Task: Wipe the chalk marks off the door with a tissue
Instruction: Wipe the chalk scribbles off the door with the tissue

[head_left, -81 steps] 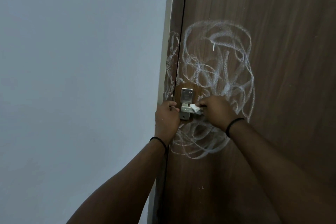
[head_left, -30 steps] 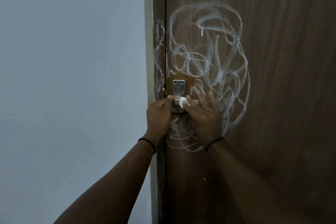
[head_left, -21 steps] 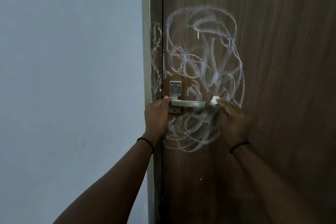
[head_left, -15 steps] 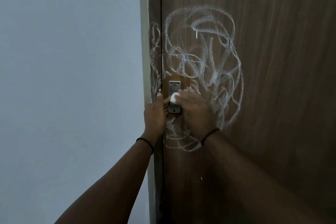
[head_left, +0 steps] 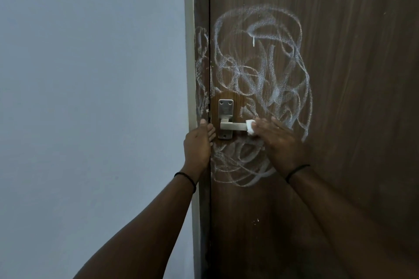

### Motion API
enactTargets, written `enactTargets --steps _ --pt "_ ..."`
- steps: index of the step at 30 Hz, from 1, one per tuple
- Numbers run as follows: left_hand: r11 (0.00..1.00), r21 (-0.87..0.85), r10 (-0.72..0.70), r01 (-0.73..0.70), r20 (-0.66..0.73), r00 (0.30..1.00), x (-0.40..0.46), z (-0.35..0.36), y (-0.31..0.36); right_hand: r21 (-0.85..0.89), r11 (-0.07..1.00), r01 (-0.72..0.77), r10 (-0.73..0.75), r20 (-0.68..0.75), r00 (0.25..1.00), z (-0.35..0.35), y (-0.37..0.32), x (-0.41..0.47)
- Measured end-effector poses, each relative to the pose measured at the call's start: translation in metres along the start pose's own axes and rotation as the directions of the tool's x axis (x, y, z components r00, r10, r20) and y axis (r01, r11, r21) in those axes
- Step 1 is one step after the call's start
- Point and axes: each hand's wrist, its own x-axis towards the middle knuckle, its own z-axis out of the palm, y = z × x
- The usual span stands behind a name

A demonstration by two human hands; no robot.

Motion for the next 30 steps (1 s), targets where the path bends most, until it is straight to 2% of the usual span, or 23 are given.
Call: enactTargets --steps 3,5,10,12,14,16,19,22,23,25,28,30 --pt "1.000 0.024 -0.001 0.001 0.015 1.000 -0.002 0.006 -0.001 0.206 0.935 -0.289 0.306 -0.055 0.950 -0.018 0.015 -0.010" --pt "0.999 0.034 0.023 -0.024 0.025 0.999 0.001 0.008 -0.004 0.247 0.917 -0.314 0.343 -0.088 0.935 -0.028 0.012 -0.007" --pt "0.998 0.008 0.062 -0.062 0.005 0.998 -0.004 0.017 0.001 0.185 0.968 -0.170 0.158 0.078 0.984 -0.021 -0.039 0.048" --pt "0.997 0.019 0.079 -0.079 -0.030 0.996 -0.005 0.019 0.001 0.175 0.983 -0.052 0.031 0.123 0.992 -0.005 -0.063 0.063" --pt "0.999 -0.013 0.049 -0.051 -0.100 0.994 -0.005 0.015 0.002 0.129 0.991 0.042 -0.071 0.229 0.971 0.014 -0.076 0.066" --pt "0.998 -0.062 0.006 -0.014 -0.129 0.992 -0.004 0.009 0.003 0.099 0.994 0.051 -0.082 0.337 0.938 0.022 -0.074 0.058" --pt "0.999 -0.043 0.009 -0.013 -0.095 0.995 -0.005 -0.001 0.005 0.062 0.991 0.121 -0.132 0.203 0.970 0.012 -0.048 0.030" --pt "0.999 -0.012 0.033 -0.034 -0.082 0.996 -0.005 -0.005 0.007 0.053 0.994 0.099 -0.105 0.125 0.987 -0.001 -0.015 0.009" --pt "0.999 -0.007 0.039 -0.039 -0.079 0.996 -0.005 -0.004 0.008 0.059 0.996 0.066 -0.073 0.117 0.990 -0.005 -0.004 0.004" --pt "0.999 0.009 0.034 -0.033 -0.086 0.996 -0.005 0.001 0.008 0.114 0.988 -0.107 0.097 0.086 0.992 -0.014 0.016 -0.005" --pt "0.997 0.059 0.063 -0.059 -0.077 0.995 -0.003 0.013 0.007 0.216 0.906 -0.363 0.372 -0.003 0.928 -0.028 0.032 -0.009" --pt "0.987 0.129 0.102 -0.094 -0.062 0.993 -0.005 0.020 0.010 0.298 0.848 -0.439 0.436 0.080 0.896 -0.032 0.026 0.008"
